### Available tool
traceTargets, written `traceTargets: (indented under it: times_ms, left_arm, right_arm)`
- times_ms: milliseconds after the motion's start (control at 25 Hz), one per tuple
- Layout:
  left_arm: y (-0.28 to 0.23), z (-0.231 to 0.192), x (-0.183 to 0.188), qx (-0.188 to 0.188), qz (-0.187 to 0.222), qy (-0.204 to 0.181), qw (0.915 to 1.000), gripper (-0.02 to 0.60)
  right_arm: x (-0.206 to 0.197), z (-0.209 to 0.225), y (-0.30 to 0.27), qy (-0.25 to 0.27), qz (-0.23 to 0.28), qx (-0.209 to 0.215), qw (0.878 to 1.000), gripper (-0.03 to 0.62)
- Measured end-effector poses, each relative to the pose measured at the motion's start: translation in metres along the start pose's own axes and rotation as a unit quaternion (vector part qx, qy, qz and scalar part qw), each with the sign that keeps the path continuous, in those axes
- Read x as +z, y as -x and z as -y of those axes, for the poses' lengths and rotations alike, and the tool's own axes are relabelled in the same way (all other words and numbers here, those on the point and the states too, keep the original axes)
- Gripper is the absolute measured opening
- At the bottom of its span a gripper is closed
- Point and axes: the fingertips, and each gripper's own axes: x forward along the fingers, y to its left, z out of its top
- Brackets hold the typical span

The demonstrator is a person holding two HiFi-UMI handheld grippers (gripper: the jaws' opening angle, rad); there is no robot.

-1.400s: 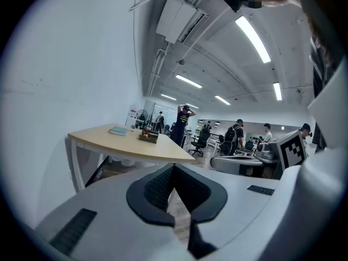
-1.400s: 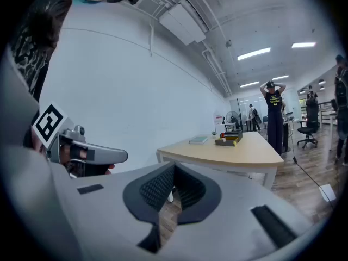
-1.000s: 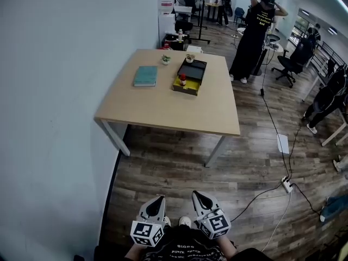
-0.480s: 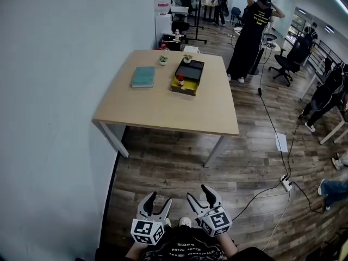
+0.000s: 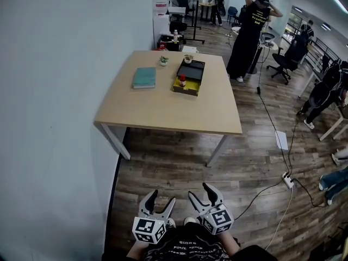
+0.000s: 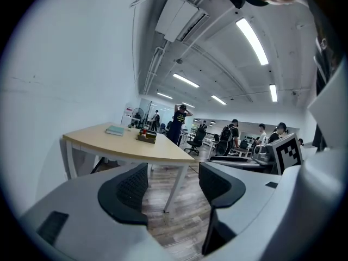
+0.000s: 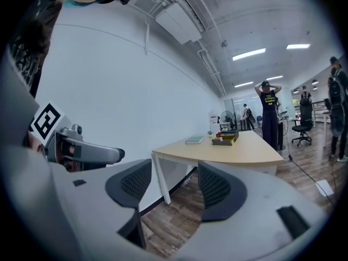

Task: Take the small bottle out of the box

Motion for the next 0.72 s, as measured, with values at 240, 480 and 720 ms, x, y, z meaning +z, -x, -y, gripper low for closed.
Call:
traceTargets:
  times_ms: [240,480,720]
  left_arm:
    - [0.002,-0.024,-0.006,-0.006,-0.005,0.005,1.0,0.301]
    - [-0.013,-0.047,-0.011,0.012,-0.013,0.007,0.9998,0.301]
    - [-0.061,-0.056,0.004,0.015,-0.002,0.019,0.9997,0.301]
  right_arm:
    - [-0.01,-0.013,-0.016,-0.006,-0.005,-0.003,1.0,0.278]
    - [-0.013,-0.002,-0.044,-0.01,-0.01,0.001,1.0,0.278]
    - [-0.005,0.041,-0.079,-0.011,-0.014,0.009,1.0,0.278]
